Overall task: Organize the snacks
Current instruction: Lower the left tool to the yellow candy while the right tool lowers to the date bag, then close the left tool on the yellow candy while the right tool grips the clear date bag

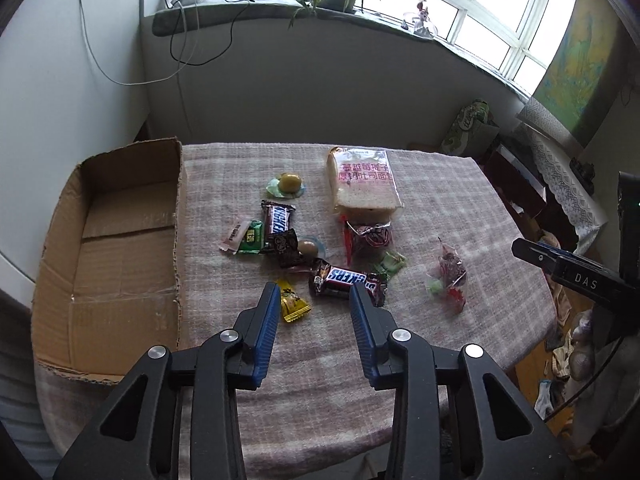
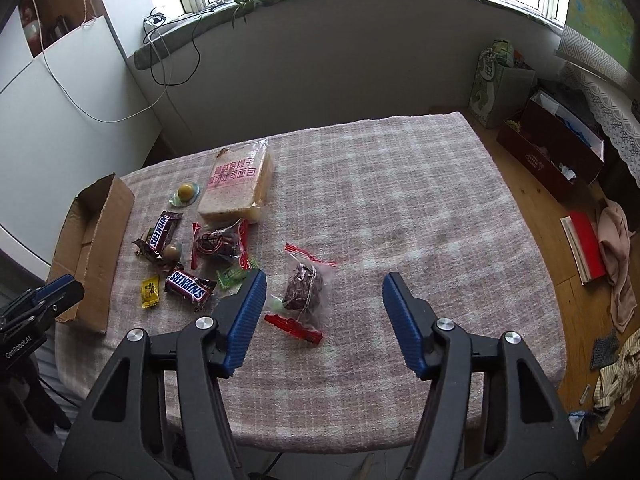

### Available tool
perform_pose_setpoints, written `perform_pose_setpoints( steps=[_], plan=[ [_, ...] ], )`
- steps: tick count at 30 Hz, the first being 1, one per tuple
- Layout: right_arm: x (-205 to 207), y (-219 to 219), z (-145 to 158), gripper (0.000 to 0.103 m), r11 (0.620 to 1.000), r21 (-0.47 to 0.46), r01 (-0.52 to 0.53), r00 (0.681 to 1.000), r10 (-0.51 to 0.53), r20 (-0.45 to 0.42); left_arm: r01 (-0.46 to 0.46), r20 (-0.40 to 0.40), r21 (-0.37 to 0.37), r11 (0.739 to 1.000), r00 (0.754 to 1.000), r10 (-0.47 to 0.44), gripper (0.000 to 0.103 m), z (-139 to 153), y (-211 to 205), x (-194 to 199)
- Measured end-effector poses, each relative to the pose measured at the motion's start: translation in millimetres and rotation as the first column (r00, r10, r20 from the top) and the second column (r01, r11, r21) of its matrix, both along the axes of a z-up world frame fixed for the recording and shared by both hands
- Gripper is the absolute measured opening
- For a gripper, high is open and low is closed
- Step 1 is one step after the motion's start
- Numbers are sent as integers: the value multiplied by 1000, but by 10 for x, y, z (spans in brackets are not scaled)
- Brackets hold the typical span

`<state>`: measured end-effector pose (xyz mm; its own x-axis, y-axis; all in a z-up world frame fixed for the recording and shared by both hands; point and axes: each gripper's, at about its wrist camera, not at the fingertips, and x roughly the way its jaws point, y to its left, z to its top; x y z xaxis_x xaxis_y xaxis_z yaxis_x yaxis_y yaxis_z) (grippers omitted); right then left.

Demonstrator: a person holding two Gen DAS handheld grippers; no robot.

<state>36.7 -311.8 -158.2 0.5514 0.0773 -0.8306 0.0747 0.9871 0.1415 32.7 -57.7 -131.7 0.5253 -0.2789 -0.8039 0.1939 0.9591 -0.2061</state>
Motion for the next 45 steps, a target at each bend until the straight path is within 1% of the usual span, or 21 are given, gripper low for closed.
perform_pose_setpoints(
  steps=[1,5,8,13,15,17,19,27,29,32,33,34,35,36,38,40,45],
  plan=[
    [19,2,-48,61,1000,4,-1,1000,2,-13,6,-14,-6,1000,1000,-6,27,-65,-17,26],
    [89,2,-203,58,999,34,-6,998,8,-56,-1,-63,-20,1000,998,0,26,-283,-57,120],
    [135,5,-292,57,999,37,-6,997,9,-77,-16,-82,-5,1000,997,16,26,-436,-92,185],
    [228,33,-394,56,999,39,-13,995,17,-94,-55,-121,41,998,991,60,26,-653,-99,305],
    [268,44,-431,56,999,42,-14,995,18,-102,-70,-133,29,997,988,73,26,-720,-75,344],
    [309,60,-469,56,999,43,-16,994,21,-108,-88,-134,44,995,987,93,26,-768,-64,385],
    [342,73,-496,56,999,44,-19,993,24,-112,-94,-141,31,995,985,98,26,-808,-56,424],
    [457,116,-632,56,999,46,-17,990,23,-141,-93,-146,82,992,984,104,26,-961,-128,519],
    [475,142,-665,56,998,48,-27,988,34,-148,-90,-140,83,993,985,101,26,-957,-139,512],
    [501,176,-734,56,999,41,-35,985,41,-166,-74,-118,113,991,989,88,26,-969,-184,513],
    [505,182,-755,55,998,43,-38,984,45,-172,-72,-110,119,990,990,86,26,-974,-190,515],
    [508,187,-775,49,998,46,-40,983,48,-177,-72,-102,121,990,991,84,26,-978,-191,516],
    [512,188,-790,45,998,46,-42,982,50,-184,-71,-97,122,990,992,83,26,-981,-195,512],
    [514,187,-801,44,998,46,-43,981,51,-186,-70,-92,123,990,992,82,26,-982,-196,508],
    [511,175,-810,42,998,52,-41,981,50,-186,-67,-84,129,989,993,79,21,-986,-192,503],
    [507,150,-802,41,997,72,-36,982,49,-182,-71,-83,123,990,993,82,13,-986,-172,503],
    [485,101,-770,38,995,99,-32,983,49,-175,-78,-85,84,993,993,85,10,-989,-99,495]
  ],
)
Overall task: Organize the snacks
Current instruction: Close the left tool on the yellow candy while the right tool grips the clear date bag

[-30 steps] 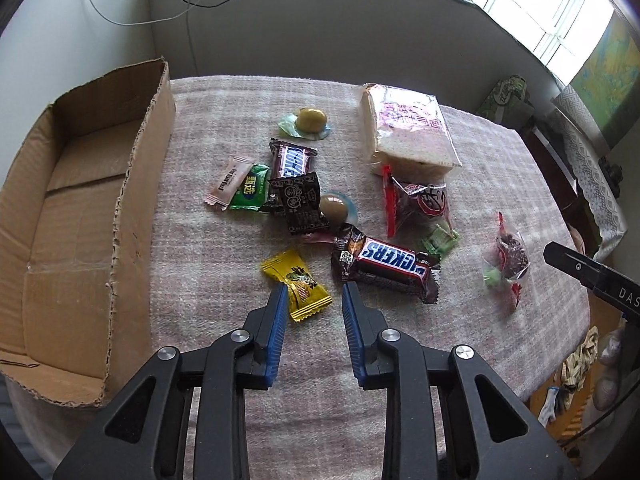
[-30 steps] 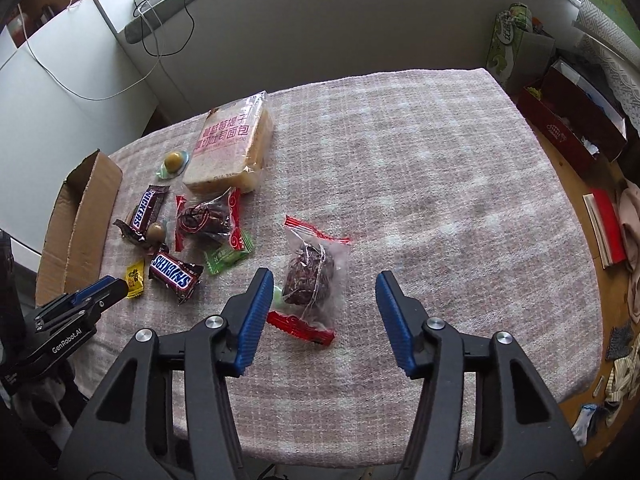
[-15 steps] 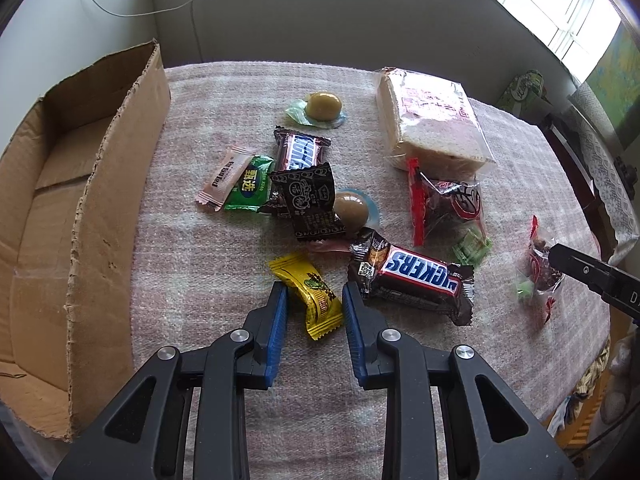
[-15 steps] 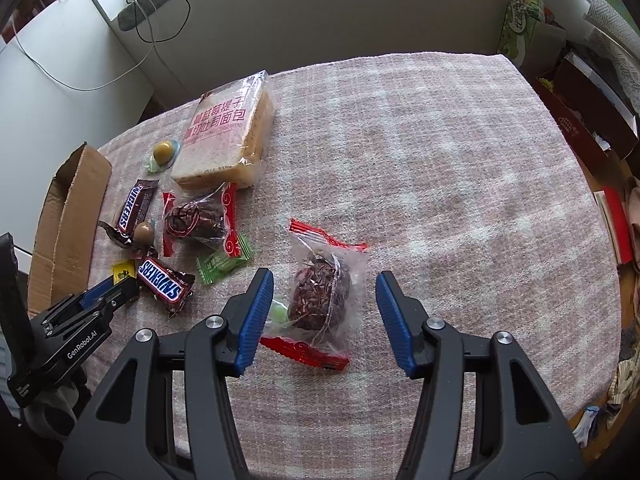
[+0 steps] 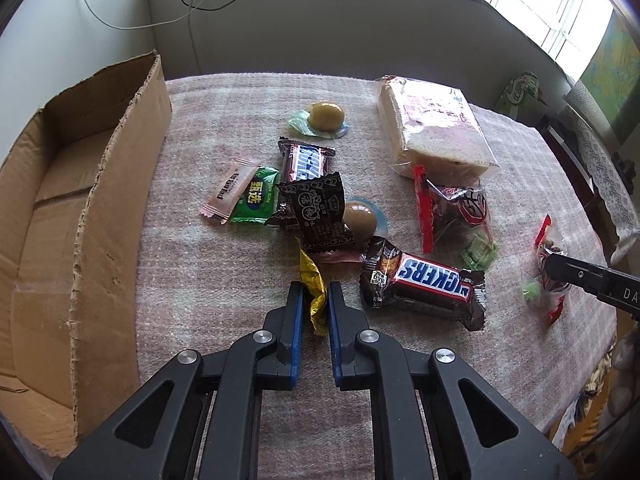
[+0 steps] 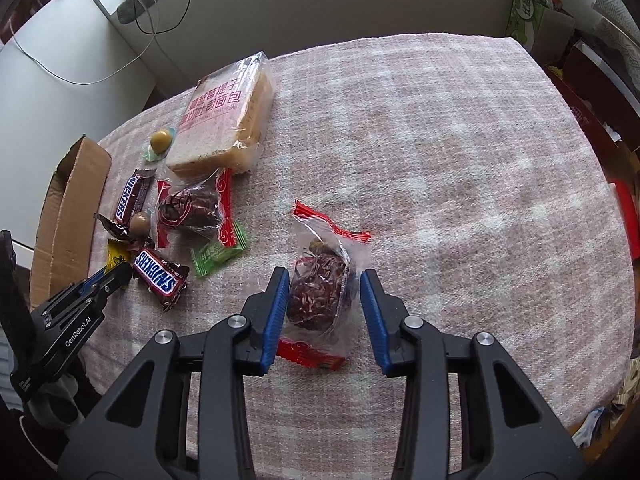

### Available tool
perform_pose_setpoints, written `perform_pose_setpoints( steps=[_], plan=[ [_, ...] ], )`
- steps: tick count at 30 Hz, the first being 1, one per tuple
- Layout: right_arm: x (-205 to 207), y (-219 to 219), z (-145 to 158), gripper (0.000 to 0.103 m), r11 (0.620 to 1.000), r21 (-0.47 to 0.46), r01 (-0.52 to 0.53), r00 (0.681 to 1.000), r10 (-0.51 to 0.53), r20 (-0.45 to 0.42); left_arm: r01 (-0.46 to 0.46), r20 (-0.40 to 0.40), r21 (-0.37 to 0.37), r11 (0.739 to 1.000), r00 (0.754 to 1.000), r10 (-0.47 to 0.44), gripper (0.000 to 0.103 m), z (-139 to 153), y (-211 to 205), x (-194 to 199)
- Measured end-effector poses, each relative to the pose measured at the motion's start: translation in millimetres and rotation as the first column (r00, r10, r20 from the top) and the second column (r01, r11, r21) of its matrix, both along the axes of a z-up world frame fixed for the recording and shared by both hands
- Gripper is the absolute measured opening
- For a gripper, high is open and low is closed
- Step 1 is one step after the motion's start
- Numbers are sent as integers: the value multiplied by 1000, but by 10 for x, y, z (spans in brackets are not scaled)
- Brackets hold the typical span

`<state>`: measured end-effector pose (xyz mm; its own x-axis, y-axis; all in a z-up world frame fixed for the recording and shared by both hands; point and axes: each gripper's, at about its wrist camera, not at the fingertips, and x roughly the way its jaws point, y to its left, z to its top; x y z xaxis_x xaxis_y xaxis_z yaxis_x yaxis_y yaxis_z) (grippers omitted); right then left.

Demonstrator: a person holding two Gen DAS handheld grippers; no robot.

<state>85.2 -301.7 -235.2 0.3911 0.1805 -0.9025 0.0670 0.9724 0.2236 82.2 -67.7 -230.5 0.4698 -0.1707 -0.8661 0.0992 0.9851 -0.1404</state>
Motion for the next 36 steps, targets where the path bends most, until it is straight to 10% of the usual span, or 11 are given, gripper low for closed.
perform_pose_setpoints(
  steps=[21,36],
  plan=[
    [-142,-88,468,35,1000,-1,18,995,-18,96,-25,66,-129,991,997,34,10,382,135,-155],
    [80,1078,1062,35,968,5,-252,944,245,222,-158,153,-167,973,971,184,10,860,770,-326]
  ],
)
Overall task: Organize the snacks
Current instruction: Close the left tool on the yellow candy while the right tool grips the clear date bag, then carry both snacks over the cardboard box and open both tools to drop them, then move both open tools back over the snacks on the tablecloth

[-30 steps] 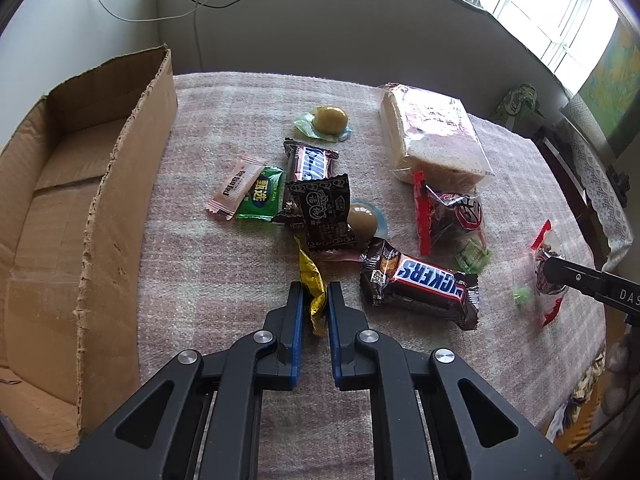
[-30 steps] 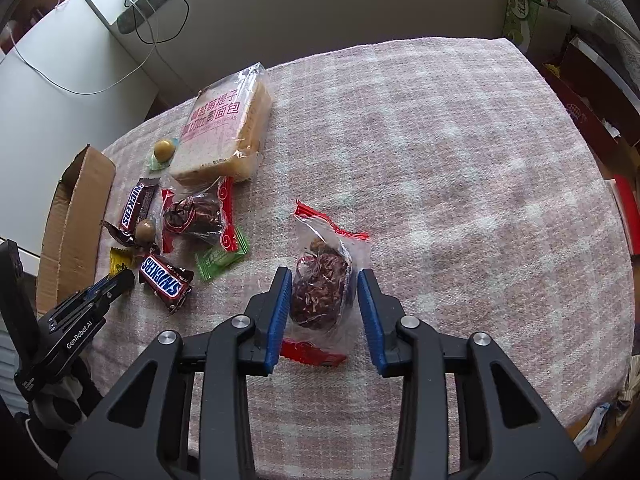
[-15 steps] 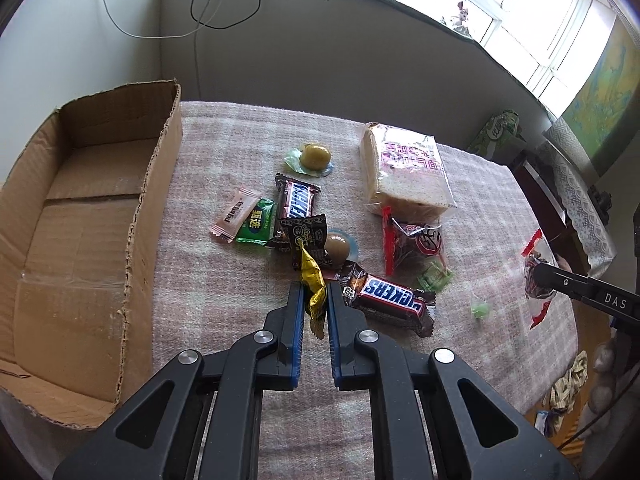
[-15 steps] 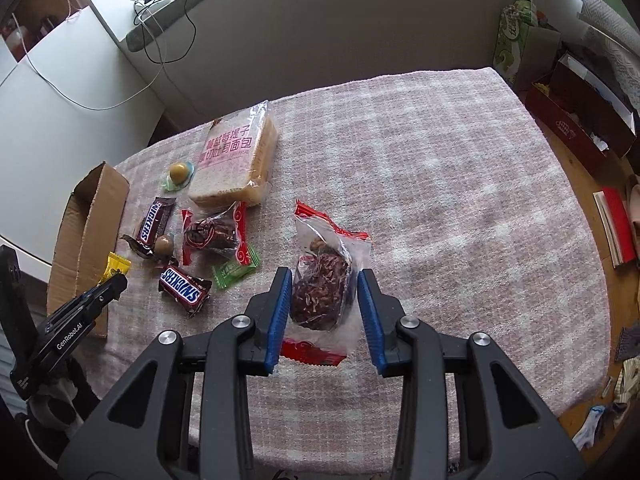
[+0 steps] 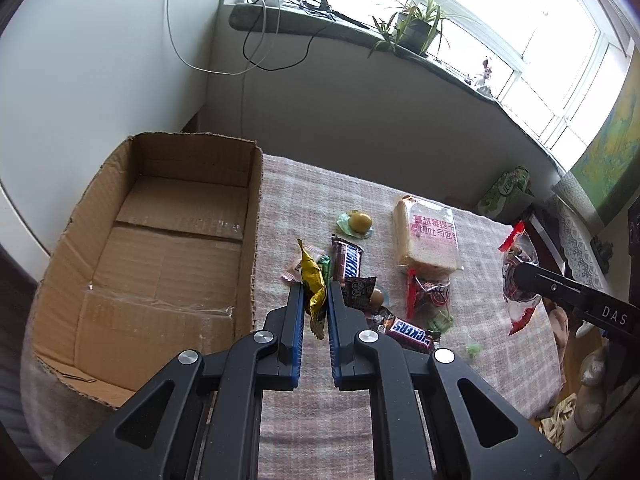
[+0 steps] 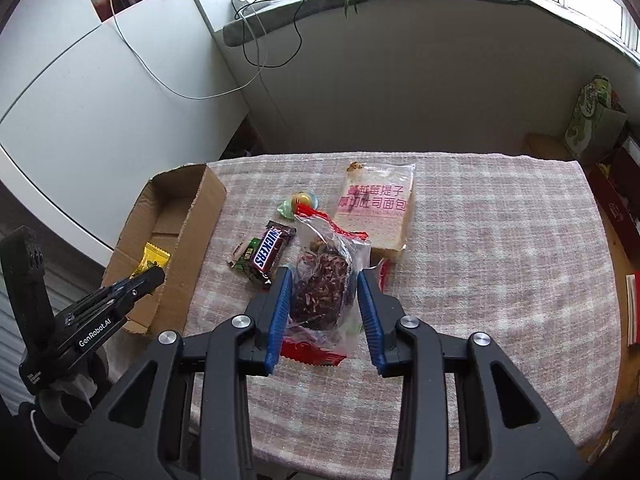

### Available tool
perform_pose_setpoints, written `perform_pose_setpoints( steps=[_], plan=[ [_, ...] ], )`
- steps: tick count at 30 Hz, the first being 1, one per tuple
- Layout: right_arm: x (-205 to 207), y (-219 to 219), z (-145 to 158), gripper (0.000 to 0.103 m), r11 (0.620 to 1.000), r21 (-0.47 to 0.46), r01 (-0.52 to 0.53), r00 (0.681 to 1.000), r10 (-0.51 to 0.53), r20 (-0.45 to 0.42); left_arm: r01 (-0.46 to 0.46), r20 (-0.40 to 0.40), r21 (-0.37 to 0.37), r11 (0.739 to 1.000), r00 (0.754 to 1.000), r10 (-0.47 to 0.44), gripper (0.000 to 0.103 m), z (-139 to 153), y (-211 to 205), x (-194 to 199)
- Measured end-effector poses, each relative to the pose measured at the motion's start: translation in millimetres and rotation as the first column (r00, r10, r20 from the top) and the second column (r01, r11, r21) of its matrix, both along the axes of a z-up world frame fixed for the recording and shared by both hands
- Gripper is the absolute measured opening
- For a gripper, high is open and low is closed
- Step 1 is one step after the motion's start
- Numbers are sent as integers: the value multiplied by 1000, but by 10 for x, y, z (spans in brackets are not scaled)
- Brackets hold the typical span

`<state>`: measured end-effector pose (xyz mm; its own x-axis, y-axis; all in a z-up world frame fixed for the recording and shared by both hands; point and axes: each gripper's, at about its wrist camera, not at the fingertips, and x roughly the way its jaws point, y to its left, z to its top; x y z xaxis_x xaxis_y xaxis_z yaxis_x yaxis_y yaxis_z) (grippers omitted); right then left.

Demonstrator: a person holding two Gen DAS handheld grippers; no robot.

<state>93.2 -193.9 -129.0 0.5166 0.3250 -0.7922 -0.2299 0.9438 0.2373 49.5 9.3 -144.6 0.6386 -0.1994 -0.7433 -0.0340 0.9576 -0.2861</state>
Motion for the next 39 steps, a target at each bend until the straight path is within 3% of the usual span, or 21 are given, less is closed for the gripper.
perform_pose_setpoints(
  steps=[15,34,38,39],
  plan=[
    [40,1389,-81,35,955,-25,-294,956,294,4,-207,-23,58,977,978,208,10,-87,854,-330],
    [19,2263,-526,36,894,-40,-447,893,443,-79,-278,-71,96,956,956,285,10,-203,1202,-400],
    [21,2247,-466,64,898,-43,-438,898,436,-55,-279,-79,99,955,955,287,22,-201,1197,-378],
    [19,2235,-449,65,898,-41,-439,898,437,-51,-276,-77,98,956,956,284,26,-197,1191,-378]
  ],
)
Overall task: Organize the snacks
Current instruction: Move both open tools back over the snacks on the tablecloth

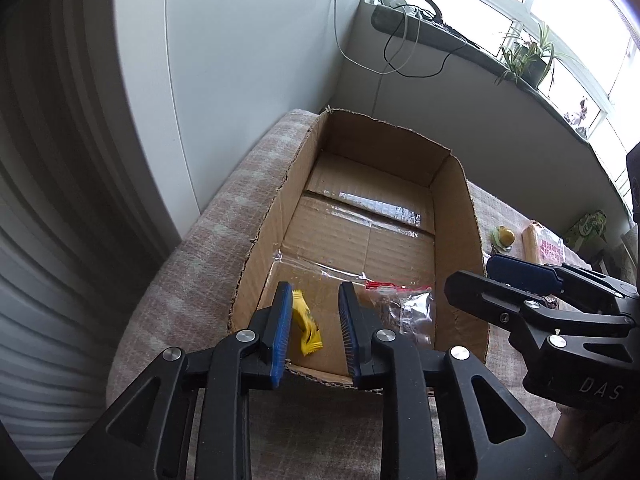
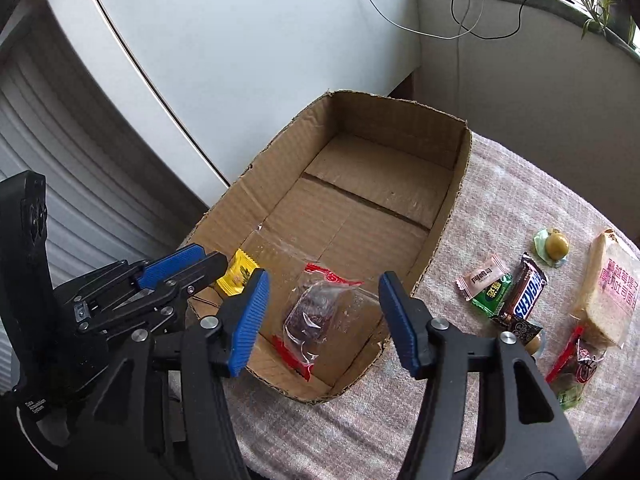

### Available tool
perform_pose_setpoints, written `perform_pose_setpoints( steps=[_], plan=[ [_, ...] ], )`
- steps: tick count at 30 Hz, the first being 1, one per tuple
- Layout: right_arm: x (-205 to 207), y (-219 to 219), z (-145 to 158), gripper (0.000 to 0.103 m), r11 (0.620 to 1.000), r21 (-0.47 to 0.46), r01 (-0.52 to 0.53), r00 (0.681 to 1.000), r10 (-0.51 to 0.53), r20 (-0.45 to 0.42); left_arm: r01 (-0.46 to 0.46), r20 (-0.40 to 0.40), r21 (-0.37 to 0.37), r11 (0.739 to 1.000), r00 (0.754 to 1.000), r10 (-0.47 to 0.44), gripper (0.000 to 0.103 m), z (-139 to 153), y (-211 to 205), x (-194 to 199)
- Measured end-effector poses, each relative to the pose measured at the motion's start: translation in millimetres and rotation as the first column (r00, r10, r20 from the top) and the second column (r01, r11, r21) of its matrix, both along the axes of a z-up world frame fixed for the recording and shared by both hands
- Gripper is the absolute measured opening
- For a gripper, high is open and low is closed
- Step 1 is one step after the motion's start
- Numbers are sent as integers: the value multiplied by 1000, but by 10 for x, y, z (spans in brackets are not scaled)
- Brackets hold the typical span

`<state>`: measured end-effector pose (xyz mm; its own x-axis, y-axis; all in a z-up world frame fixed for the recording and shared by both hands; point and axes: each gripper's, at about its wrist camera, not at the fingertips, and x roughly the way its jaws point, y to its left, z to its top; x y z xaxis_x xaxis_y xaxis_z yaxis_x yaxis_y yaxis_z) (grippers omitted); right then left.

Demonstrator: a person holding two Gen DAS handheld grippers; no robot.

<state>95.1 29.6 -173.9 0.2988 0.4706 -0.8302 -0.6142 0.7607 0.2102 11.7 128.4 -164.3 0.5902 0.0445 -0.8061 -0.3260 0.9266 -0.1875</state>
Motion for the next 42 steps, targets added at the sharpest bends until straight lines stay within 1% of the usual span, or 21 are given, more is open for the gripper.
perform_pose_setpoints(
  steps=[1,2,3,10,16,20,25,30,35,38,42],
  plan=[
    [0,-12,11,65,1000,2,-1,1000,1,0,2,1,4,1000,1000,-2,34,5,-9,-1],
    [-2,-24,24,66,1000,2,-1,1000,1,1,1,4,11,1000,1000,-1,37,13,-15,-1],
    [-2,-37,29,66,1000,1,2,1000,-2,3,1,8,12,1000,1000,-1,38,21,-20,-3],
    [-21,-194,85,67,999,16,27,1000,-27,2,3,15,13,1000,1000,-3,38,61,-33,-8],
    [-63,-435,159,67,998,31,62,998,-62,6,9,32,-1,1000,999,-9,38,143,-63,-31],
    [-112,-716,209,67,993,50,110,994,-110,4,37,48,-17,999,998,-36,38,226,-164,-25],
    [-194,-1219,229,67,980,51,192,981,-193,7,102,57,-36,994,993,-100,38,282,-395,19],
    [-294,-1818,195,67,954,28,300,954,-300,4,189,53,-66,980,981,-186,38,284,-714,76],
    [-376,-2432,119,67,912,-4,411,912,-411,0,285,56,-78,955,958,-282,38,281,-1063,133],
    [-402,-2717,50,67,884,-36,467,884,-467,7,331,51,-87,940,944,-327,38,255,-1242,182],
    [-417,-2995,-81,67,853,-58,519,854,-520,11,365,34,-107,925,931,-363,38,174,-1453,306]
  ],
)
